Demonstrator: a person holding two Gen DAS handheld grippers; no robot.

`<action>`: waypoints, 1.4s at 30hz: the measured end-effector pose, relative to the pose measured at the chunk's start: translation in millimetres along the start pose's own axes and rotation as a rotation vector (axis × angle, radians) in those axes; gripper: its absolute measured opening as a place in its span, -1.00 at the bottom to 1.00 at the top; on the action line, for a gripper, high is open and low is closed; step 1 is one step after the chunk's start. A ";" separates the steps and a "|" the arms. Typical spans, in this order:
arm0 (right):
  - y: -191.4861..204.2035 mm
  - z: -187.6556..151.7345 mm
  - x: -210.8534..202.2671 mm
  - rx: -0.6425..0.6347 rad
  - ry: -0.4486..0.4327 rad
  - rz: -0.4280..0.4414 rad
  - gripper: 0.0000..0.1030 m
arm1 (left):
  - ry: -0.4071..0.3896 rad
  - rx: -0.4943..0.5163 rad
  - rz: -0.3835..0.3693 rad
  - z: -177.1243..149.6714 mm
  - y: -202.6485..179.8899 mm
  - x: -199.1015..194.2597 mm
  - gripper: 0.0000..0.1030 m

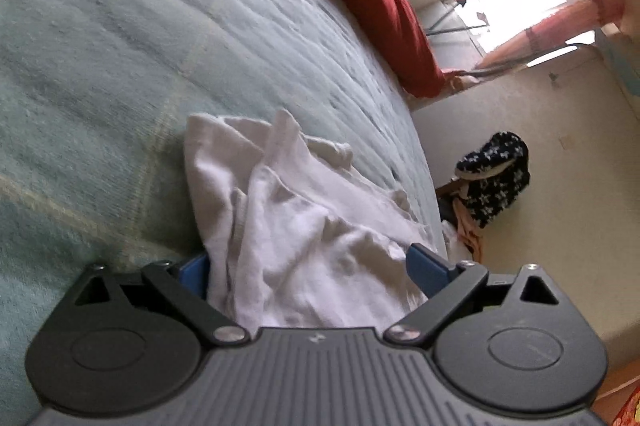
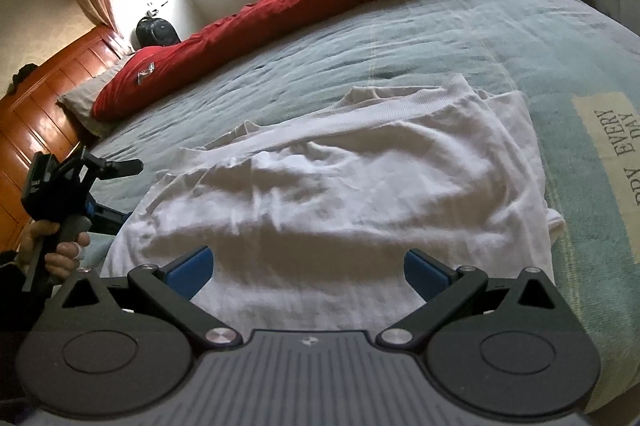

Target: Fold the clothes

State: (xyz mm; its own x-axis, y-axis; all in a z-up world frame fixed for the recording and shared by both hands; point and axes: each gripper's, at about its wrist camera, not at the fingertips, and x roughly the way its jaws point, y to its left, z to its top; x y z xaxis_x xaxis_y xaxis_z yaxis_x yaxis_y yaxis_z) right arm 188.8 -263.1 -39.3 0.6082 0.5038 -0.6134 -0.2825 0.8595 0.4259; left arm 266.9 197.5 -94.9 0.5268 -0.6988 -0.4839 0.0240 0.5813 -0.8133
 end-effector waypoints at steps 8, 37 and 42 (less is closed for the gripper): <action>-7.9 -4.5 -0.3 0.015 0.010 0.009 1.00 | 0.072 0.014 -0.068 -28.4 3.7 -18.1 0.79; -2.3 -4.0 5.5 -0.003 0.011 0.016 1.00 | 0.240 0.123 -0.026 3.9 3.5 13.3 0.55; -1.0 -1.4 1.2 -0.009 -0.002 0.012 1.00 | 0.222 0.147 0.020 2.4 16.0 7.9 -0.30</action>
State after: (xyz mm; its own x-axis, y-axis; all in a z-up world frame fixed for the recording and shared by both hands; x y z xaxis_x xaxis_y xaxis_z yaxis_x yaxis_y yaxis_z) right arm 188.7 -263.2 -41.4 0.6063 0.5138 -0.6069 -0.2962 0.8542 0.4273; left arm 273.5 202.2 -111.0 0.3296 -0.7512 -0.5718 0.1474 0.6392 -0.7548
